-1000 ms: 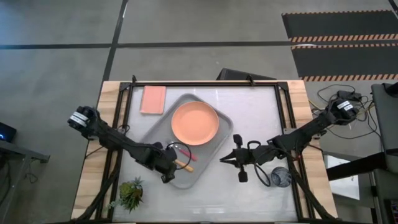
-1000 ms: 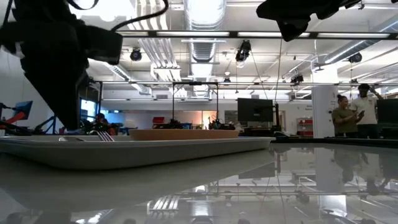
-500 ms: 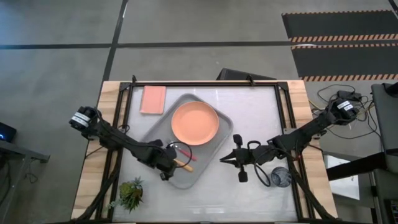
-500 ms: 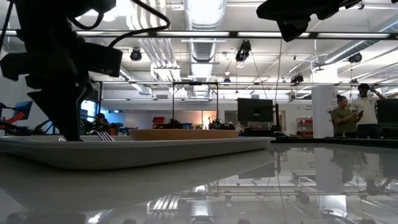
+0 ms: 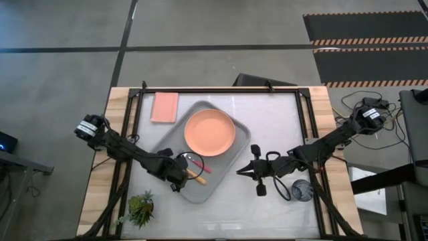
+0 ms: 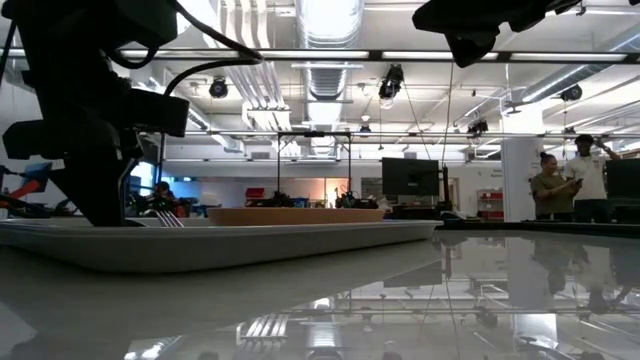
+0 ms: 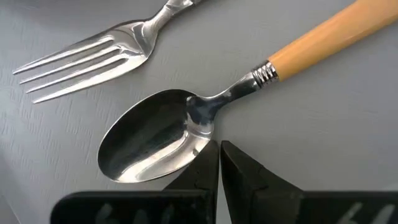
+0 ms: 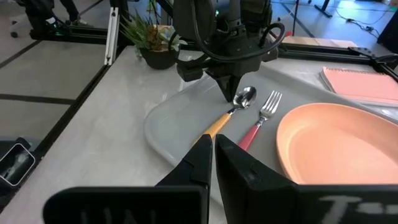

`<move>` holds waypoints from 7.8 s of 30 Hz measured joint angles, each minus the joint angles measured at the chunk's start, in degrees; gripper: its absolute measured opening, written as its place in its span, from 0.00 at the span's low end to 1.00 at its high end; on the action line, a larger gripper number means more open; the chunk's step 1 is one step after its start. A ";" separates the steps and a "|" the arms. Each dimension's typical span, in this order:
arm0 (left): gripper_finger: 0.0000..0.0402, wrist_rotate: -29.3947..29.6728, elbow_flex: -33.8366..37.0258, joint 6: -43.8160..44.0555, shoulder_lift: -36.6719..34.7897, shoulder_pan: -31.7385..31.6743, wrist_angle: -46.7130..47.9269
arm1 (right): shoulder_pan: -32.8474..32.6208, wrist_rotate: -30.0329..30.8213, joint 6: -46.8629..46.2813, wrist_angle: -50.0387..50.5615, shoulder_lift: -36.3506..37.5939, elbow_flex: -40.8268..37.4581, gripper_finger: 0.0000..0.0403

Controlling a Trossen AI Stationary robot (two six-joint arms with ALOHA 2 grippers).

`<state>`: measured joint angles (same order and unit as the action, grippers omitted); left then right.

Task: Pick and place plate/cup/fork/spoon on tray
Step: Put the yellow spoon on the gray serving tray to the left of the pink fork, then put the blue glass on the gray serving tray to the top left of the orange plate

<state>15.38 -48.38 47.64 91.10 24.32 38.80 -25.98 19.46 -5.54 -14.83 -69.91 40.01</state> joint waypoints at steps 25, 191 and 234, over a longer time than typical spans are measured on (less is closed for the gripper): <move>0.00 16.08 -4.86 -19.41 -11.20 3.19 -19.13 | -5.93 -6.18 -27.15 16.11 -0.16 7.56 0.02; 0.00 25.14 16.90 -59.91 -57.60 3.98 -55.73 | 23.50 -15.43 49.58 48.96 -65.37 94.60 0.02; 0.00 25.14 16.90 -59.89 -57.91 3.96 -55.21 | 24.26 -15.39 45.98 49.86 -68.65 94.57 0.20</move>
<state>40.51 -31.48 -12.25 33.19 28.28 -16.41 -1.72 4.08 40.45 35.03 -138.56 134.58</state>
